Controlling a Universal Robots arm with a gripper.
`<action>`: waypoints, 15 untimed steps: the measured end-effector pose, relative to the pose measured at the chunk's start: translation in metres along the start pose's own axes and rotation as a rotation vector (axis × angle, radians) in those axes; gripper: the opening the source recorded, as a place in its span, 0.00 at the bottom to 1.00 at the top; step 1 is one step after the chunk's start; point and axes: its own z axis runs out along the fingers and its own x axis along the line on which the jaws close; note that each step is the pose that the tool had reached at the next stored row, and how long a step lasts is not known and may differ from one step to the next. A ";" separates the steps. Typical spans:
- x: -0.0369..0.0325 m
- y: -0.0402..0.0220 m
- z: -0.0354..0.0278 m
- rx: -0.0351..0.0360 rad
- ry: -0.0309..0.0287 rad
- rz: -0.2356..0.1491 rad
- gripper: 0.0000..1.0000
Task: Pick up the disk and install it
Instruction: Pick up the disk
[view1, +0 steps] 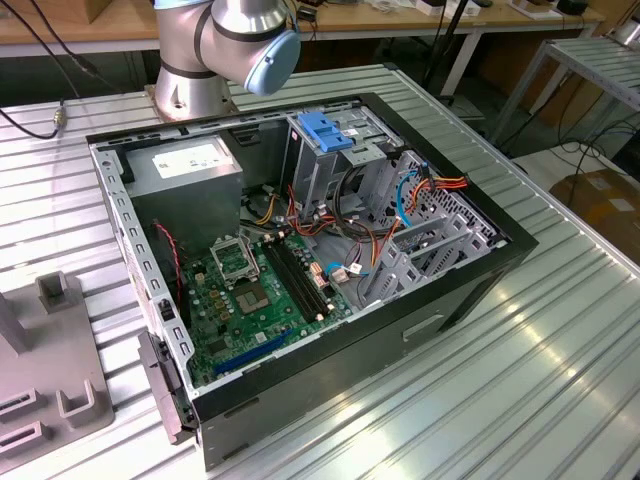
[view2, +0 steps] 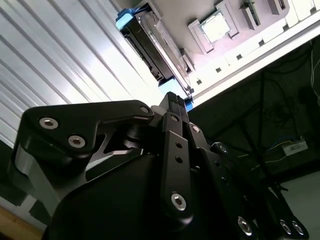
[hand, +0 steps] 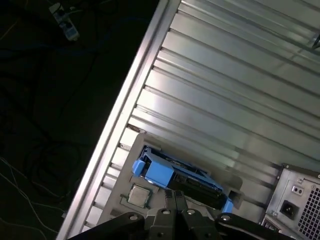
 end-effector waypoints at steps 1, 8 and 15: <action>0.0000 0.0000 0.0000 -0.0004 0.0001 -0.015 0.10; 0.0000 0.0000 0.0000 -0.0038 0.0012 -0.150 0.10; 0.0000 0.0000 0.0000 -0.0081 0.0027 -0.322 0.10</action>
